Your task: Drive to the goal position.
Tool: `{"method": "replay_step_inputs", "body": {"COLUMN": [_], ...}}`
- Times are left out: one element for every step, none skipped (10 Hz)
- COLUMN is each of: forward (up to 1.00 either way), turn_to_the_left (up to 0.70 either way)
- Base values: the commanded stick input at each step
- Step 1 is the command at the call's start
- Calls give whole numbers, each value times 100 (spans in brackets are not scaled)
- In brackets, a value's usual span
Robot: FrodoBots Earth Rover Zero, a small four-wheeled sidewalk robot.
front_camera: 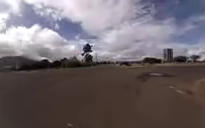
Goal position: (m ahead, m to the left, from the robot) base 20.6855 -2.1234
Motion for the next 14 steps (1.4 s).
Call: {"method": "replay_step_inputs", "body": {"forward": [70, 70, 70, 70, 70, 70, 70, 70, 70, 70, 70, 70, 70, 70], "turn_to_the_left": [0, 0, 0, 0, 0, 0, 0, 0, 0, 0, 0, 0, 0, 0]}}
